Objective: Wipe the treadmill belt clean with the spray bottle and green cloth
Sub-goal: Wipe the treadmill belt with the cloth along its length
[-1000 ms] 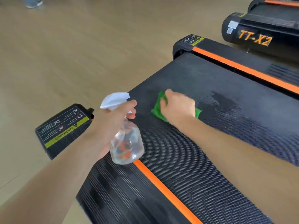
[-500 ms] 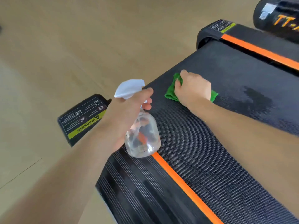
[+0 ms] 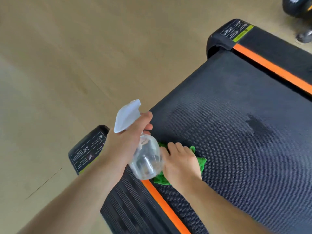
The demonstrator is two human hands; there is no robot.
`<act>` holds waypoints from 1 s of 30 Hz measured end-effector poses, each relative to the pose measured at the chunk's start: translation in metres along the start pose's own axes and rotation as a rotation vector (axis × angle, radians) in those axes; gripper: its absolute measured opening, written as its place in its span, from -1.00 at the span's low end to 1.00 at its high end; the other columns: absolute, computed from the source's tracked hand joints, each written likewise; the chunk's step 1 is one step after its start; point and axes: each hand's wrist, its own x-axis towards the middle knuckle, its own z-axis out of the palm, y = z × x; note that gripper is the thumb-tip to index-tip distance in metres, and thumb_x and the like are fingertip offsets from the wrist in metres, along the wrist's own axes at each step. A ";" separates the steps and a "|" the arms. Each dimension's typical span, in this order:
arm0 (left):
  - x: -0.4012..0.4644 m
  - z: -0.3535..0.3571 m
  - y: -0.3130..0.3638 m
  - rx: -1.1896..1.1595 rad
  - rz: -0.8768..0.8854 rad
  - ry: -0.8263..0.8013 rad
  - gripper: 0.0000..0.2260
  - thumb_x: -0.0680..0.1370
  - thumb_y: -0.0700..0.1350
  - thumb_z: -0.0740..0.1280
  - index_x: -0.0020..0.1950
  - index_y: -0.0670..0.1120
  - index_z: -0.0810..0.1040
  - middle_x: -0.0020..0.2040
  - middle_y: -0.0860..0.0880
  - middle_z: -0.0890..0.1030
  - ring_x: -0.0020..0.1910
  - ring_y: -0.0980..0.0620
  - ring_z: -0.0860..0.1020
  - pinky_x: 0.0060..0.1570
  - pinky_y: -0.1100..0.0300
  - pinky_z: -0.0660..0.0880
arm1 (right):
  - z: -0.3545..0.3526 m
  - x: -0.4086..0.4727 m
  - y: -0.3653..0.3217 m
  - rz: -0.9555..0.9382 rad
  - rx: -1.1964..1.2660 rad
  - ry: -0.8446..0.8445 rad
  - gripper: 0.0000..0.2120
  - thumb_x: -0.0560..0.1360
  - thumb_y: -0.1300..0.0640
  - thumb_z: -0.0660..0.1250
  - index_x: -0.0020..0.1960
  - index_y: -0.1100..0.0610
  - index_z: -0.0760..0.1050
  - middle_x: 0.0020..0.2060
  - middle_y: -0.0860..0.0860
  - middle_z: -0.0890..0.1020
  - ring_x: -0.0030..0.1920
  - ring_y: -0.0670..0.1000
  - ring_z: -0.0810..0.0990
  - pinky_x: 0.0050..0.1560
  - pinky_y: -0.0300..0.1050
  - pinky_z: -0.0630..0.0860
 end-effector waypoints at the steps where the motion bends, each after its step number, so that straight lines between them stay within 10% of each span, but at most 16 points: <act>1: 0.007 -0.001 0.003 0.029 -0.009 -0.014 -0.87 0.52 0.13 0.50 -0.22 0.19 0.72 -0.13 0.13 0.77 -0.08 0.08 0.69 0.09 0.07 0.56 | 0.001 0.000 -0.001 0.014 -0.009 0.004 -0.80 0.51 0.09 0.11 -0.12 0.11 0.49 -0.29 0.06 0.46 -0.27 0.16 0.46 -0.29 0.06 0.44; 11: 0.097 -0.037 -0.028 0.172 -0.176 -0.086 -0.78 0.14 0.33 0.44 -0.33 0.28 0.69 -0.31 0.07 0.73 -0.21 -0.05 0.65 0.08 -0.11 0.62 | -0.001 0.004 0.001 0.015 -0.038 -0.064 -0.85 0.56 0.01 0.32 -0.08 0.09 0.48 -0.24 0.04 0.46 -0.24 0.12 0.46 -0.25 0.02 0.46; 20: 0.144 -0.038 -0.011 0.334 -0.155 -0.265 -0.74 0.12 0.37 0.42 -0.29 0.31 0.67 -0.25 0.04 0.72 -0.19 -0.08 0.64 0.08 -0.10 0.62 | 0.022 0.126 0.022 0.744 -0.166 0.011 -0.81 0.62 0.00 0.19 0.00 0.13 0.42 -0.16 0.10 0.51 -0.16 0.18 0.49 -0.18 0.08 0.45; 30: 0.107 -0.049 0.055 0.470 -0.065 -0.548 -0.71 0.38 0.30 0.48 -0.12 0.11 0.65 -0.16 -0.09 0.71 -0.26 0.04 0.62 -0.20 0.19 0.59 | 0.019 0.064 -0.055 0.262 -0.106 -0.066 -0.89 0.54 0.05 0.31 -0.12 0.05 0.44 -0.27 0.03 0.46 -0.27 0.12 0.43 -0.31 0.03 0.41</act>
